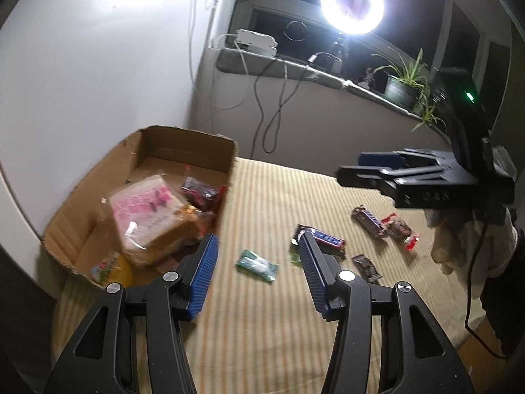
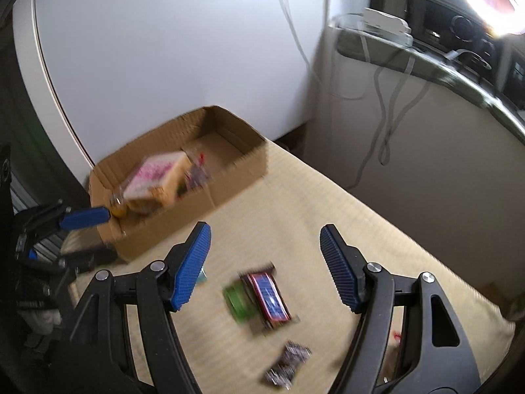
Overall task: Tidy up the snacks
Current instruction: 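Move both open tools back over the remaining snacks, then grasp another red-edged chocolate bag with the right tool while the left grasps the black-wrapped candy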
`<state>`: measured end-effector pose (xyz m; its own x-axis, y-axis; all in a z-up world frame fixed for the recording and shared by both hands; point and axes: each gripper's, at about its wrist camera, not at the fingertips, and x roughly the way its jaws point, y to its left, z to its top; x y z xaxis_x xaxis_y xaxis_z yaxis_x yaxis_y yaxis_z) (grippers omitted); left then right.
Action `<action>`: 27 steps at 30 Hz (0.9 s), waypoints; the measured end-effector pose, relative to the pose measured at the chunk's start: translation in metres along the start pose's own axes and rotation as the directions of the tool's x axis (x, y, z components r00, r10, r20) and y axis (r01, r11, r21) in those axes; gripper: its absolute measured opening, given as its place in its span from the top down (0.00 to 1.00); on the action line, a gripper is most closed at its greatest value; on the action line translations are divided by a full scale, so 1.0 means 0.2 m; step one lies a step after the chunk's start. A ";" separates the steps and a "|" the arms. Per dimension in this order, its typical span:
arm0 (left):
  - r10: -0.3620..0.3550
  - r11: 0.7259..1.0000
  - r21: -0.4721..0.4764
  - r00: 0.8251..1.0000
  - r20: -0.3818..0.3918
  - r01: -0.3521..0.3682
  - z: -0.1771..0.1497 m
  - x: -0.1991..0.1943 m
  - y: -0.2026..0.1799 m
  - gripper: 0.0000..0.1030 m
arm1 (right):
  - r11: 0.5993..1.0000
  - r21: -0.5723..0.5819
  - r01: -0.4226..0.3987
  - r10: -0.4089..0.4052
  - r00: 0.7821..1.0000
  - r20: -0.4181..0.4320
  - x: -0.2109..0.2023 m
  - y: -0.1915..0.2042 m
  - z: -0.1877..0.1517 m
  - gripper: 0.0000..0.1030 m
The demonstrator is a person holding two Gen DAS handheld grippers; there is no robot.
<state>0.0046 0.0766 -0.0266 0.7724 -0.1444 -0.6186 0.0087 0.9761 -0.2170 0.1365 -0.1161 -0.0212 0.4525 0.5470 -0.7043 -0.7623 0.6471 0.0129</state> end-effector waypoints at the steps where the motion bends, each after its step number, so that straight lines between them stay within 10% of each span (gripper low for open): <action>1: -0.008 1.000 0.003 1.000 -0.006 0.008 -0.01 0.01 -0.03 0.51 | 1.000 0.007 0.011 -0.011 1.000 0.001 -0.03 -0.02 -0.04 0.30; 16: -0.143 0.986 0.067 0.982 -0.121 0.152 -0.10 0.20 -0.37 0.51 | 0.952 0.234 0.199 -0.192 0.980 -0.052 -0.32 -0.43 -0.67 0.30; 27: -0.211 0.966 0.099 0.949 -0.233 0.239 -0.16 0.38 -0.60 0.51 | 0.926 0.320 0.200 -0.173 0.979 -0.109 -0.28 -0.56 -0.84 0.44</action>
<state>0.0419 -0.0564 -0.0709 0.5833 -0.3805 -0.7176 0.2559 0.9246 -0.2822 0.1185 -0.3081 -0.1030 0.5245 0.3651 -0.7691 -0.4671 0.8787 0.0986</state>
